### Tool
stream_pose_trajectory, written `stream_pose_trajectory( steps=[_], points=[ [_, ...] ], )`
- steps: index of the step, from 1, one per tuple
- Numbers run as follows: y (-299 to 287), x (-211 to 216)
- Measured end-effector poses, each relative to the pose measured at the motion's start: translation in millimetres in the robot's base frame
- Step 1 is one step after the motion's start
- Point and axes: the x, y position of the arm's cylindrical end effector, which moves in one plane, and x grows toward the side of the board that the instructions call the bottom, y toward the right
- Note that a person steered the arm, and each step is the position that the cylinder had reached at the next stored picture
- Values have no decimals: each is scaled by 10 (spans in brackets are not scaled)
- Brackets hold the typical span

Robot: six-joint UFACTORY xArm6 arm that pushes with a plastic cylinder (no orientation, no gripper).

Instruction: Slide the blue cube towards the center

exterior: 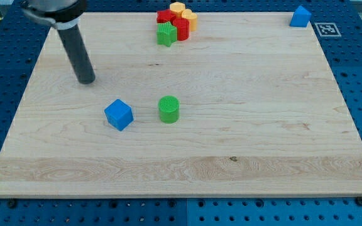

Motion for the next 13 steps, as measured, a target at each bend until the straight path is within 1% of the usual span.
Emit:
stream_pose_trajectory(
  steps=[2, 3, 4, 5, 7, 8, 9, 10, 13],
  points=[
    [8, 986],
    [189, 1020],
    [338, 806],
    [453, 735],
    [483, 950],
    [650, 954],
    [954, 954],
    [1039, 814],
    [1036, 252]
  ],
)
